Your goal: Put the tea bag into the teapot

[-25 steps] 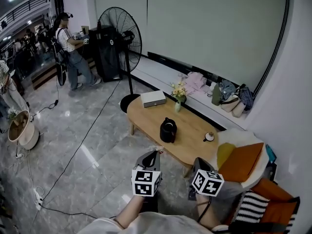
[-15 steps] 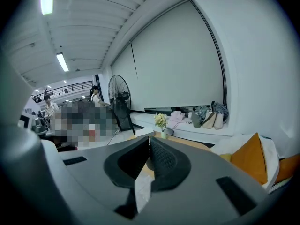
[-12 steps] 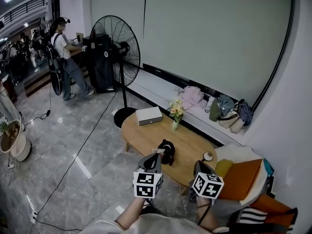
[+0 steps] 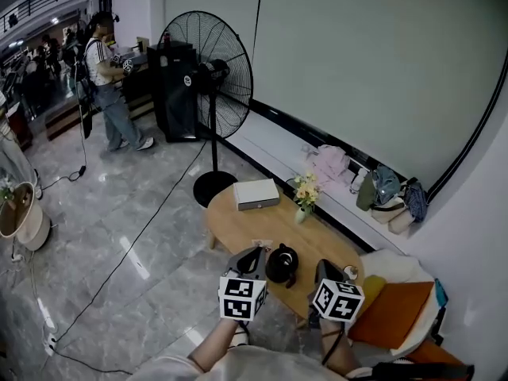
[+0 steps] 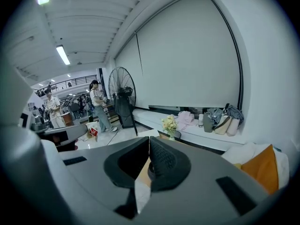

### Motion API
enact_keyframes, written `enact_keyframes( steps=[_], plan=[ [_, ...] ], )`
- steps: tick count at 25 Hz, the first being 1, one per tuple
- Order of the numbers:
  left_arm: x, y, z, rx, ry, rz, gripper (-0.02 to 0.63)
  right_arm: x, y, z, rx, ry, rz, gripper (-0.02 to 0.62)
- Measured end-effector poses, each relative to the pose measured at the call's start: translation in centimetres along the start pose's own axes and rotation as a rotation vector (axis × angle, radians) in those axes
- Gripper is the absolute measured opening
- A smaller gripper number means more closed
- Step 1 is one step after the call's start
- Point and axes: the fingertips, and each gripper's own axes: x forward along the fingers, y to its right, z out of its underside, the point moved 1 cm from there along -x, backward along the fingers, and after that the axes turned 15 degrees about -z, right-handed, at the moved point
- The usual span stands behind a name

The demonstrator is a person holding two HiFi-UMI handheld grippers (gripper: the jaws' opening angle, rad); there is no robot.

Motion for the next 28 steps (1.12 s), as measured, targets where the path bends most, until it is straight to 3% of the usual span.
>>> enact_keyframes(
  steps=[12,28],
  plan=[
    [5.2,-2.4,-0.1,0.019,-0.033,0.022,0.015,5.3,0.8,-1.3,0.006,-0.023,0.03,0.034],
    [7.7,0.5,1.9,-0.006,-0.099,0.01,0.015,7.1,4.8,-2.1,0.003,-0.051,0.001,0.034]
  ],
)
